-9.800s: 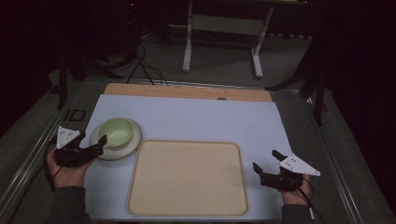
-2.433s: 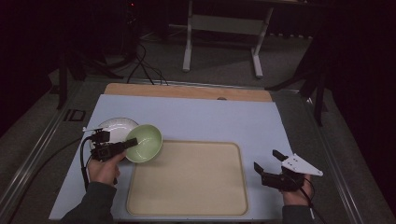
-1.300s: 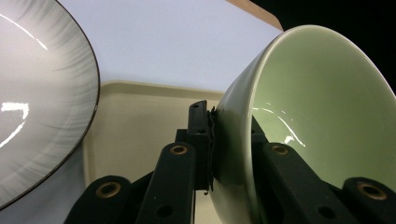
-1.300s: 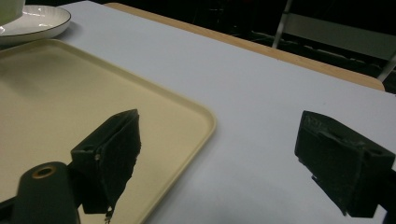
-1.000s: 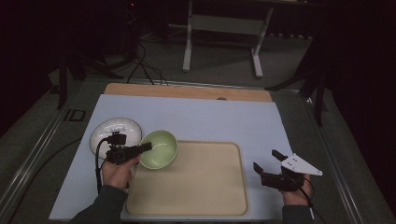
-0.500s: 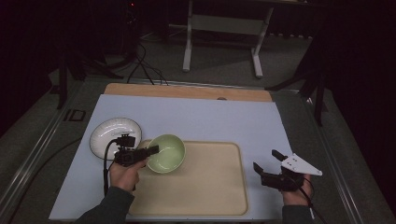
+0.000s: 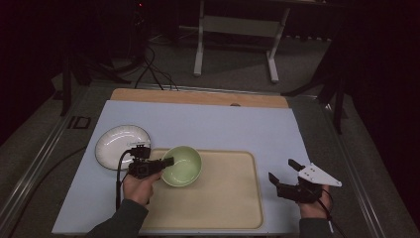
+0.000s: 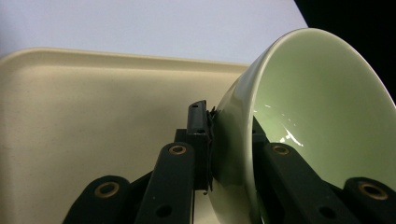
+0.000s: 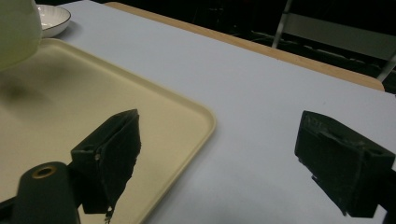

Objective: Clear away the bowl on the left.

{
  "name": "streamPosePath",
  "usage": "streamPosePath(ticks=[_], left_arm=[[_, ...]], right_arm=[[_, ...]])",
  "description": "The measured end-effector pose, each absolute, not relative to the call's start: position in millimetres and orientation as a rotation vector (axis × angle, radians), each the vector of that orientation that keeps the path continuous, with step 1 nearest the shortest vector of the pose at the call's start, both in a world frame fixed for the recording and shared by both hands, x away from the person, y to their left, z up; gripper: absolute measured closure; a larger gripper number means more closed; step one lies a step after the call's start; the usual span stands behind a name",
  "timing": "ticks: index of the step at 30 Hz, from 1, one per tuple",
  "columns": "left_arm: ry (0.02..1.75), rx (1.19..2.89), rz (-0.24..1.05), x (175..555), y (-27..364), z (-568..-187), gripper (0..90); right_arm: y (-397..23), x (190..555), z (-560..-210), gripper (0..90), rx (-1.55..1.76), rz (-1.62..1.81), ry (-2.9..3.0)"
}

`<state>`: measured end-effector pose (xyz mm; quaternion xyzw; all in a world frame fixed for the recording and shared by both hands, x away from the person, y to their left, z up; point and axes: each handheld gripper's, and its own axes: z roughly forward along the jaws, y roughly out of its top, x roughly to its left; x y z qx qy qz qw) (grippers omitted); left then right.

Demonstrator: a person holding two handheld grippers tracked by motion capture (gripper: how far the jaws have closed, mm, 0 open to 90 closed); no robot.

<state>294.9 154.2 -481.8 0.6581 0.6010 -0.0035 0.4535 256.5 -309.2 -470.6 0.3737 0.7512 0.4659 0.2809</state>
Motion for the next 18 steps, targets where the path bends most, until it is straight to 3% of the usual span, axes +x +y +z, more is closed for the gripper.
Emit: streamPosePath(ticks=[18], left_arm=[[1.483, 1.687, -0.013, 295.9, 135.6, -493.8, 80.7]], right_arm=[[-309.2, 256.4, -470.6, 13.7, 1.001, 1.247, 2.013]])
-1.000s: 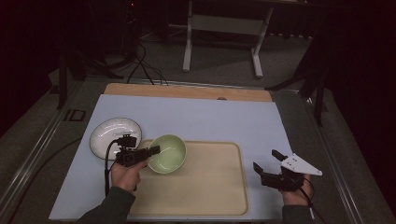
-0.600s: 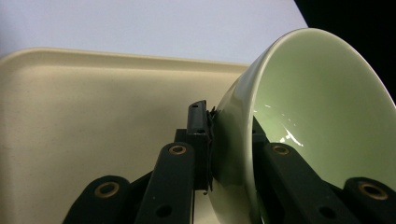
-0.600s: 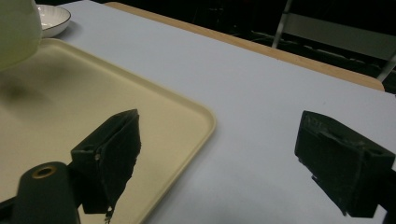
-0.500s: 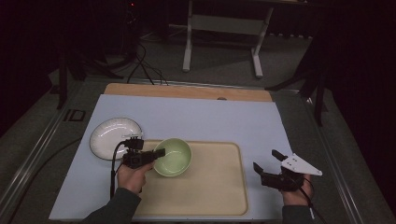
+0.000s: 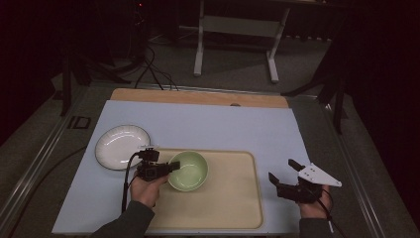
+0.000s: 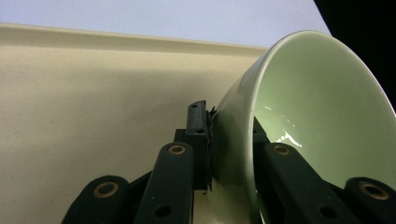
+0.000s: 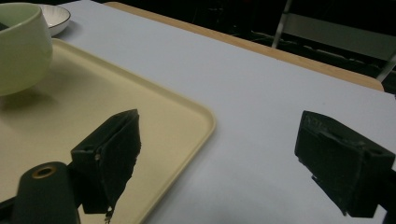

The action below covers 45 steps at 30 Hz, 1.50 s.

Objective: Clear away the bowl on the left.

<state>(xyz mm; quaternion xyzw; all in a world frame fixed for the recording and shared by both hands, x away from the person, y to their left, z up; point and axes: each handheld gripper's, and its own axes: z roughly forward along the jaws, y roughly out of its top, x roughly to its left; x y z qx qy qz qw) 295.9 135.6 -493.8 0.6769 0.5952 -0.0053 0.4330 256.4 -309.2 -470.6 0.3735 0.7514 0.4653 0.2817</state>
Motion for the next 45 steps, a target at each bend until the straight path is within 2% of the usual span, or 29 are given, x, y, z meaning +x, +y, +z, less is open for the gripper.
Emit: streamPosePath(ticks=[29, 40, 45], left_arm=[[1.5, 1.775, 0.057, 301.8, 119.4, -518.3, 79.5], [1.452, 1.753, 0.084, 303.5, 130.1, -517.7, 60.7], [1.439, 1.745, 0.105, 302.7, 134.1, -515.7, 57.1]], right_arm=[[-308.3, 256.4, -471.3, 13.7, 0.997, 1.244, 2.019], [-308.5, 256.3, -471.2, 13.7, 1.003, 1.241, 2.016], [-308.7, 256.3, -471.1, 13.7, 1.003, 1.24, 2.016]])
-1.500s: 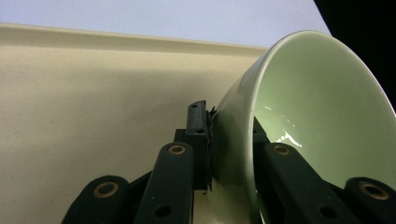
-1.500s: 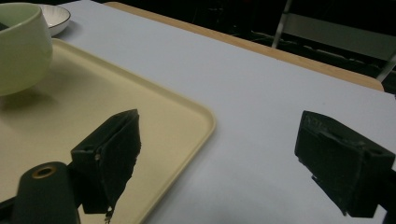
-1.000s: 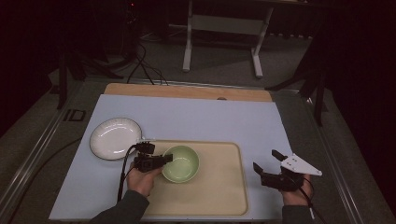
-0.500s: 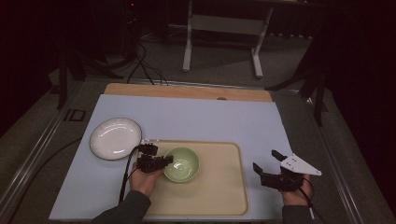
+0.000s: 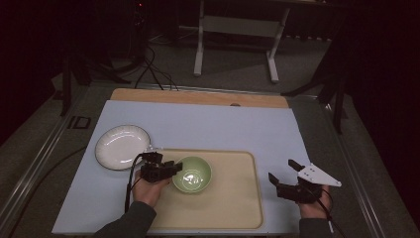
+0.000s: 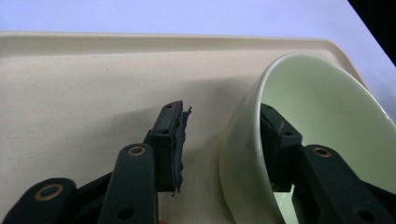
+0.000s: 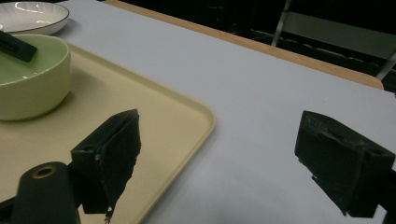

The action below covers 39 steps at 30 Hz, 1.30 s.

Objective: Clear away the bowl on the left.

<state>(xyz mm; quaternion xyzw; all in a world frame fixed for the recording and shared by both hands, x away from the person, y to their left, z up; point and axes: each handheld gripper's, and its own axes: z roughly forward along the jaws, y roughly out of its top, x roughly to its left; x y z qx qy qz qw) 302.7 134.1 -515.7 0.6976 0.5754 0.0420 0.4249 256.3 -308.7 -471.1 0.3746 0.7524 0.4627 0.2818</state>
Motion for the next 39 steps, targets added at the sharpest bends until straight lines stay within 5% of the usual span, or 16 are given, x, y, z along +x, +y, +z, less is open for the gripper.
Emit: streamPosePath(ticks=[39], left_arm=[[1.422, 1.712, 0.465, 272.0, 205.8, -457.3, 37.6]], right_arm=[[-310.3, 255.8, -470.3, 13.7, 1.01, 1.245, 2.004]])
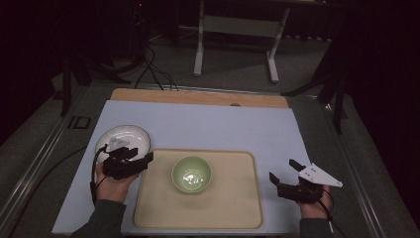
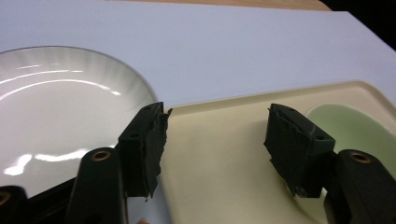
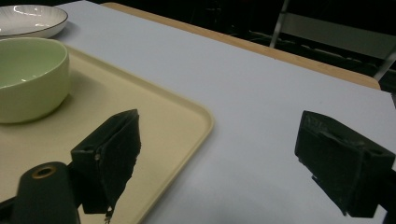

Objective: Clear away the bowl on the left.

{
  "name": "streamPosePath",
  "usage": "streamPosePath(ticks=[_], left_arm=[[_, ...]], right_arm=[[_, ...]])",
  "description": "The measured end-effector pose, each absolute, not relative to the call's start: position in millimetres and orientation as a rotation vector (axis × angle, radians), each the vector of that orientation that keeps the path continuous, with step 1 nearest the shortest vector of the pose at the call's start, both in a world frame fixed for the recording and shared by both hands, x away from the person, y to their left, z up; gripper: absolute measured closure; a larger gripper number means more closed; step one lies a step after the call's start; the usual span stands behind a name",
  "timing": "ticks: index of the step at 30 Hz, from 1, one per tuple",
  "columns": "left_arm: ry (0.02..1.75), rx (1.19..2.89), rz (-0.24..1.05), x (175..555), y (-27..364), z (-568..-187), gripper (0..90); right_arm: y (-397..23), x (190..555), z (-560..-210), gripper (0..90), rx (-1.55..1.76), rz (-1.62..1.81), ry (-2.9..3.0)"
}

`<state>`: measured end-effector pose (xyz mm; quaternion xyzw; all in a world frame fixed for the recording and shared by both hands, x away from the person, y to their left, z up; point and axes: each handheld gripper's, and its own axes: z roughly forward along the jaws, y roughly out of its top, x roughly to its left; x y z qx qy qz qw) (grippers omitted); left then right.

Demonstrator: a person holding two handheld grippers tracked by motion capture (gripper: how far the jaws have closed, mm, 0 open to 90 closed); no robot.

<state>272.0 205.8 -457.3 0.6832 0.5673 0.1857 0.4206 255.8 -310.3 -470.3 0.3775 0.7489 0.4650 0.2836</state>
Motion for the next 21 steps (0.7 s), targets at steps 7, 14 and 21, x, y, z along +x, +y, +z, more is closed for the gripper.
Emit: streamPosePath(ticks=[7, 14, 21], left_arm=[[1.452, 1.723, 0.566, 257.5, 226.3, -460.3, 30.6], [1.535, 1.68, 0.639, 247.4, 246.2, -463.7, 19.7], [1.577, 1.686, 0.676, 243.8, 254.7, -469.5, 16.0]], right_arm=[[-311.7, 255.8, -470.6, 13.7, 1.03, 1.243, 1.992], [-312.3, 256.0, -470.8, 13.3, 1.038, 1.244, 1.984], [-314.6, 256.8, -471.5, 13.0, 1.064, 1.246, 1.964]])
